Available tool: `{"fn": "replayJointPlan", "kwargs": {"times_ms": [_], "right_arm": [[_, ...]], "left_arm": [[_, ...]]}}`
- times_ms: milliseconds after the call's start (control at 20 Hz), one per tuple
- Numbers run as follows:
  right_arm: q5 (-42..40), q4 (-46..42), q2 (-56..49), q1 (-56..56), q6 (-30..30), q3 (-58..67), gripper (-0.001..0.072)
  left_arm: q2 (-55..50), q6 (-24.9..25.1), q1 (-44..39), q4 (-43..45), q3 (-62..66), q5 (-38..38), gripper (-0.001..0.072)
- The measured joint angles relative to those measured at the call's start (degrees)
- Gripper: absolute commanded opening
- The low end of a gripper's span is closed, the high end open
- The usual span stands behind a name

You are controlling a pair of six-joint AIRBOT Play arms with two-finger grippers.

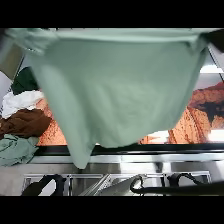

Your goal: Fold the shirts.

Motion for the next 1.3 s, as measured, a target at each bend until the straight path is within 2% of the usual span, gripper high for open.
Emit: {"fn": "replayJointPlan", "kwargs": {"times_ms": [150,350,400,450,500,600,650,700,800,850,900,1050,1300], "right_arm": [[-5.6,-3.5,-8.2,2.9,-2.7,-4.5,0.0017],[-13.8,-5.8,-19.8,4.4,-4.5,-6.5,0.0018],[-15.2,-6.2,-22.1,4.6,-4.9,-6.7,0.0050],[-16.3,-6.5,-24.4,4.7,-5.0,-6.9,0.0201],[-17.2,-6.5,-26.1,4.7,-5.2,-7.0,0.0300],[-17.6,-7.0,-28.7,4.6,-5.4,-7.1,0.0303],[-16.9,-7.3,-29.1,4.0,-5.6,-7.1,0.0303],[-15.3,-8.0,-29.1,3.2,-5.5,-7.1,0.0304],[-12.1,-11.5,-28.1,0.2,-4.4,-7.1,0.0318],[-9.9,-13.7,-27.1,-1.6,-3.3,-7.2,0.0418],[-8.2,-15.4,-26.1,-3.3,-2.4,-7.5,0.0445],[-4.2,-20.2,-23.5,-8.2,0.0,-10.5,0.0445],[-1.7,-22.9,-24.8,-9.8,0.3,-17.3,0.0444]], "left_arm": [[-15.4,0.5,-7.1,4.7,3.3,4.5,0.0013],[-35.3,-0.9,-10.4,7.0,14.6,4.4,0.0014],[-38.8,-1.1,-10.7,7.3,16.8,4.0,0.0021],[-41.7,-1.3,-10.8,7.5,18.7,3.7,0.0021],[-43.8,-1.5,-10.9,7.5,19.8,3.5,0.0021],[-46.0,-1.7,-10.3,7.9,20.3,2.5,0.0029],[-46.4,-1.8,-9.5,8.0,20.5,1.4,0.0323],[-46.3,-1.9,-8.5,7.9,20.7,-0.1,0.0709],[-45.3,-2.4,-5.1,8.0,21.4,-5.5,0.0687],[-44.5,-2.7,-3.4,8.0,21.6,-8.2,0.0687],[-43.4,-3.3,-1.5,7.9,21.4,-11.4,0.0687],[-39.1,-4.4,3.9,7.9,15.6,-20.7,0.0688],[-28.7,-4.7,7.7,7.9,-8.7,-25.4,0.0688]]}}
